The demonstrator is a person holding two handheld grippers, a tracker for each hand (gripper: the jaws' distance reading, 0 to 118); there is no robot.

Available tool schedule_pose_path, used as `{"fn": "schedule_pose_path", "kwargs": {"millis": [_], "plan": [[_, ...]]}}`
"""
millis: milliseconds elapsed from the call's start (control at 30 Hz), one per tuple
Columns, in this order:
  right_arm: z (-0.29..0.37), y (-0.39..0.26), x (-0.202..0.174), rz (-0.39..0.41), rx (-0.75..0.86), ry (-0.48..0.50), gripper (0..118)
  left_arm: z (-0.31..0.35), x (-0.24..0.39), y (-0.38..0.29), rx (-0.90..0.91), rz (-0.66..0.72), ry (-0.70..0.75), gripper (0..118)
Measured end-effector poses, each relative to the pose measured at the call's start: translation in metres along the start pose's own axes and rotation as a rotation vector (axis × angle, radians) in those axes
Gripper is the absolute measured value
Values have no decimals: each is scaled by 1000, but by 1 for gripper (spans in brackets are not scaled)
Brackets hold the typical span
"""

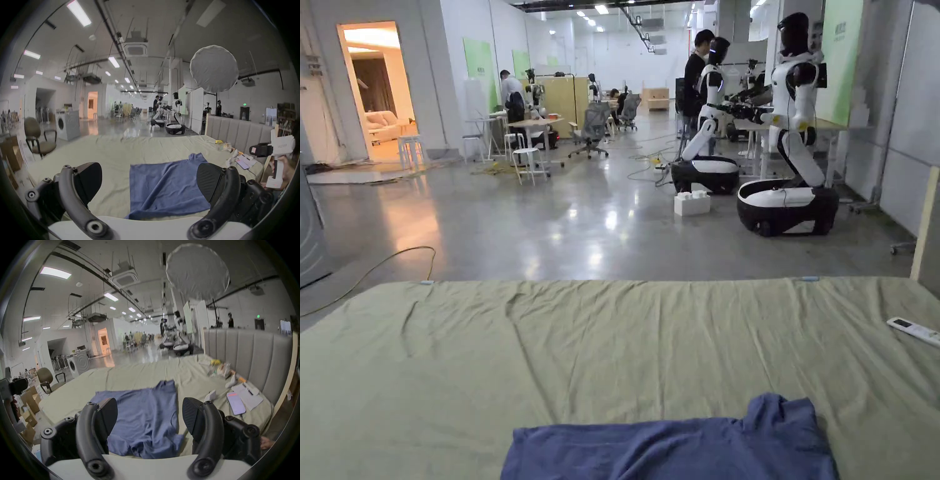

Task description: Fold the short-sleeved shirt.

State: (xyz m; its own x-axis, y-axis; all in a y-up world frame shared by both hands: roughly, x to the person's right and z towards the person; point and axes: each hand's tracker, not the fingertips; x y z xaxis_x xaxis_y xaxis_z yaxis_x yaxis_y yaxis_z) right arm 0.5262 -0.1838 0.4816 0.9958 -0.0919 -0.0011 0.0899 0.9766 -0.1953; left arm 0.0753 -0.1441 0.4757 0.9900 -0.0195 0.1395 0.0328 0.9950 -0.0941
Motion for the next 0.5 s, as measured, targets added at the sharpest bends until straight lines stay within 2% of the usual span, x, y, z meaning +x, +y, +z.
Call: {"fn": "schedule_pose_path", "kwargs": {"millis": [133,167,200,233,267,300,333,367,400,433,467,500], "plan": [[19,18,-20,66,69,-25,84,3,24,15,24,-51,38,112],[23,21,-23,71,84,-28,82,5,28,17,28,-53,51,110],[27,22,-25,69,100,-37,74,7,31,19,33,-61,62,103],[30,27,-25,85,144,-43,64,11,30,23,59,-53,137,90],[31,29,-23,67,125,-32,48,13,32,26,60,-51,140,69],[32,28,-22,11,80,-10,28,15,32,29,68,-45,121,44],[34,29,-22,17,89,-23,28,17,32,32,72,-48,104,44],[37,31,-25,31,113,-37,21,17,34,34,69,-55,104,35],[39,32,-26,36,135,-88,9,17,35,35,68,-60,104,10],[41,35,-27,90,165,-99,8,18,36,35,67,-89,119,5],[41,35,-26,81,148,-80,6,19,34,38,63,-90,103,5],[40,30,-24,22,88,-74,1,19,34,40,54,-82,73,1]]}}
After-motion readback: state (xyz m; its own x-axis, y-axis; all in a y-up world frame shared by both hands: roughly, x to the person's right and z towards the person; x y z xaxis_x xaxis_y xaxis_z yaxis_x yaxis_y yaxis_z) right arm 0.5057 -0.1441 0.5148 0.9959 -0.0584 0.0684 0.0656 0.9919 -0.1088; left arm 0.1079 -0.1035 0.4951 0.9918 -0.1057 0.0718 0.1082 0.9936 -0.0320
